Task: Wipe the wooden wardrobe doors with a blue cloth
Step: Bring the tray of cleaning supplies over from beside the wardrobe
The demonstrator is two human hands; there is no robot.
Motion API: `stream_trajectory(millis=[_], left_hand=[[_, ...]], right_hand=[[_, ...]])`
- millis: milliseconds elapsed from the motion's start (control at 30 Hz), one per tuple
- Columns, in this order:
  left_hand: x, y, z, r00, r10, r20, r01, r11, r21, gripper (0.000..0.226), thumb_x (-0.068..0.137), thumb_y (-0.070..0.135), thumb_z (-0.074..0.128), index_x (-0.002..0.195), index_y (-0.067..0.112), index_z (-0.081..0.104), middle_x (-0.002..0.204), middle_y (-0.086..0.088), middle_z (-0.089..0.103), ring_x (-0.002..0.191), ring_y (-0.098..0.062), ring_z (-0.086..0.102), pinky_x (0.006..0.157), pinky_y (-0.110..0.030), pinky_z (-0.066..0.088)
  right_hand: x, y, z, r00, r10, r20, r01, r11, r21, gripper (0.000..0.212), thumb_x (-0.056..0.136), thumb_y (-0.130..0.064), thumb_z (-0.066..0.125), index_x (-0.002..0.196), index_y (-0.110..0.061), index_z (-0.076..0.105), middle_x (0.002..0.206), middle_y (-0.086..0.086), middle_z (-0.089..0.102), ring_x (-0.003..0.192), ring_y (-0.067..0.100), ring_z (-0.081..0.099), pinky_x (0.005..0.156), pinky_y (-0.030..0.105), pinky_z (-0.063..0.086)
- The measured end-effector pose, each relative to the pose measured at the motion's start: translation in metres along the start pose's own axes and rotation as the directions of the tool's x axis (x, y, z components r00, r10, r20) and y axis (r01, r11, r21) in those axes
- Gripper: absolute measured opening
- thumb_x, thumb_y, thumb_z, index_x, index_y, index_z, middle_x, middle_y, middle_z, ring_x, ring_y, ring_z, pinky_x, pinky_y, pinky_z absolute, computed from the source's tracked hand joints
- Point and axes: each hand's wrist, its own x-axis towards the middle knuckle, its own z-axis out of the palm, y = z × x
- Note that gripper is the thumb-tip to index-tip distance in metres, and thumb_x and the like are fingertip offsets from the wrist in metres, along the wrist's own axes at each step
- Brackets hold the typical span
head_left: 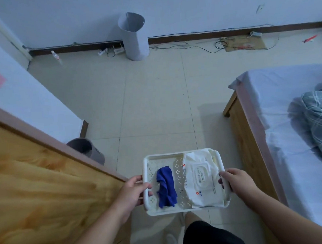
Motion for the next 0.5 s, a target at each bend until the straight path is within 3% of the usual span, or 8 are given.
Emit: stream_trajectory(millis=[333, 500], left_hand=[[0.102, 0.129, 0.035, 0.999, -0.015, -0.031, 0.016, 1.000, 0.007, 0.021, 0.097, 0.012, 0.065, 0.113, 0.026, 0.068, 0.099, -0.007, 0.081, 0.085, -0.024, 0.079, 0.065, -0.033, 0.062], [0.156, 0.189, 0.036, 1.000, -0.008, -0.025, 0.008, 1.000, 0.000, 0.014, 0.102, 0.021, 0.061, 0.113, 0.024, 0.068, 0.096, -0.004, 0.081, 0.087, -0.025, 0.079, 0.068, -0.035, 0.063]], right_hand=[[0.119, -0.103, -0.048, 0.999, 0.003, 0.040, -0.004, 1.000, 0.028, 0.025, 0.095, -0.025, 0.060, 0.082, -0.011, 0.076, 0.080, 0.005, 0.078, 0.083, 0.030, 0.073, 0.085, 0.047, 0.059], [0.169, -0.160, -0.058, 1.000, -0.013, 0.024, 0.012, 1.000, 0.027, 0.026, 0.094, -0.024, 0.059, 0.081, -0.010, 0.075, 0.081, 0.007, 0.077, 0.085, 0.032, 0.073, 0.082, 0.045, 0.059]])
